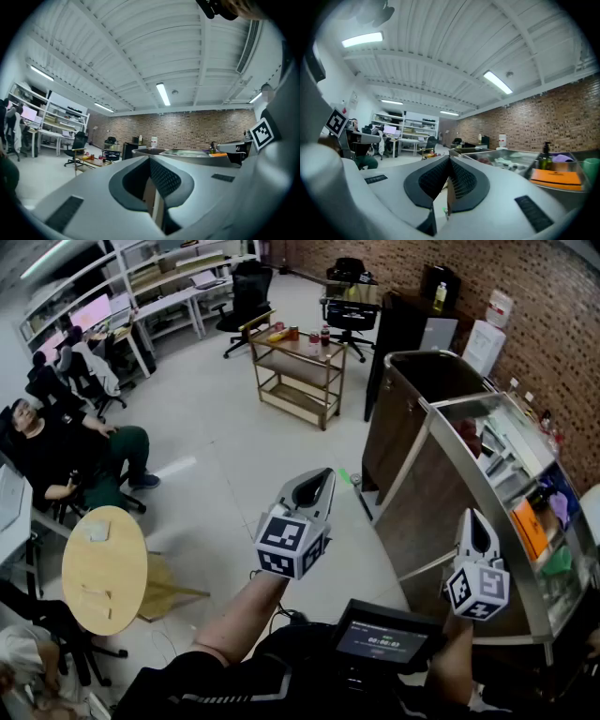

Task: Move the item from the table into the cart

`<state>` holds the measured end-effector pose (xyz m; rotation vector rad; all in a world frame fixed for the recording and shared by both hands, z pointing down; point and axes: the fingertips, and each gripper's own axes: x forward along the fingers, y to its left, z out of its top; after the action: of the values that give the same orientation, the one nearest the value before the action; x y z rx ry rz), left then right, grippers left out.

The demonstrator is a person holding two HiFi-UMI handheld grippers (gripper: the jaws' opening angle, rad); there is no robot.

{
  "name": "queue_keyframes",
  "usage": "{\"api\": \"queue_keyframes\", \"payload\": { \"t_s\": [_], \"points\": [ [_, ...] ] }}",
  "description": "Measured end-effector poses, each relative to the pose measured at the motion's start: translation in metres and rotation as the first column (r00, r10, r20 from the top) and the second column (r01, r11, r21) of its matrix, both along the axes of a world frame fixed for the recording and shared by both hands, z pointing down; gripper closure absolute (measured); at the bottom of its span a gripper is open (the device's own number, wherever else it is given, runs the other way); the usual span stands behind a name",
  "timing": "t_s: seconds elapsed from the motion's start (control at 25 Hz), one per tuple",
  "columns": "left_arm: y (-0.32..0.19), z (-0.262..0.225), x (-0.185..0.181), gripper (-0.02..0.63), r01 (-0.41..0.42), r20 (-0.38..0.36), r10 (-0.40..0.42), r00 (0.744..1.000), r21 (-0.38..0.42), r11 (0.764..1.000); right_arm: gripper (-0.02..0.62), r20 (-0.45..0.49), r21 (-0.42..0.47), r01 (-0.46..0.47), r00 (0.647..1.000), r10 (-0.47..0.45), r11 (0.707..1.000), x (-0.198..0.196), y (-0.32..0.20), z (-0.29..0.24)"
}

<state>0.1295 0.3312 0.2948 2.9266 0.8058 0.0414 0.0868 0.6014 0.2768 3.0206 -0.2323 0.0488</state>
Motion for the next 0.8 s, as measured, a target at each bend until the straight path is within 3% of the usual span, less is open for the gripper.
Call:
{"api": "queue_keyframes", "payload": {
  "t_s": [0.2,0.28,0.36,0.52,0.6,0.72,0.8],
  "points": [
    [-0.191,0.014,0.034,0.6,0.048,0.002,-0.048,0.999,0.015,0.999,0.591,-0.002,-0.001,0.073,0.997,-0.073,0.997,0.057,-0.19,0.012],
    [-0.258,0.024,0.046,0.6,0.123,0.019,-0.124,0.992,0.019,0.992,0.591,0.001,-0.001,0.147,0.989,-0.147,0.989,0.091,-0.256,0.019],
    [-0.323,0.036,0.055,0.6,0.249,0.042,-0.249,0.968,0.018,0.968,0.591,0.014,0.0,0.268,0.963,-0.268,0.963,0.134,-0.321,0.028],
    [-0.439,0.062,0.061,0.6,0.446,0.075,-0.446,0.892,0.019,0.895,0.591,0.028,0.002,0.472,0.881,-0.472,0.881,0.197,-0.452,0.048],
    [-0.487,0.068,0.059,0.6,0.533,0.086,-0.533,0.841,0.029,0.846,0.591,0.03,0.017,0.568,0.823,-0.568,0.823,0.22,-0.513,0.055],
    [-0.553,0.067,0.053,0.6,0.656,0.109,-0.657,0.746,0.045,0.753,0.591,0.041,0.037,0.7,0.712,-0.701,0.713,0.253,-0.603,0.058],
    [-0.602,0.069,0.044,0.6,0.733,0.122,-0.733,0.669,0.05,0.678,0.591,0.046,0.034,0.777,0.627,-0.778,0.628,0.27,-0.672,0.058]
  ]
}}
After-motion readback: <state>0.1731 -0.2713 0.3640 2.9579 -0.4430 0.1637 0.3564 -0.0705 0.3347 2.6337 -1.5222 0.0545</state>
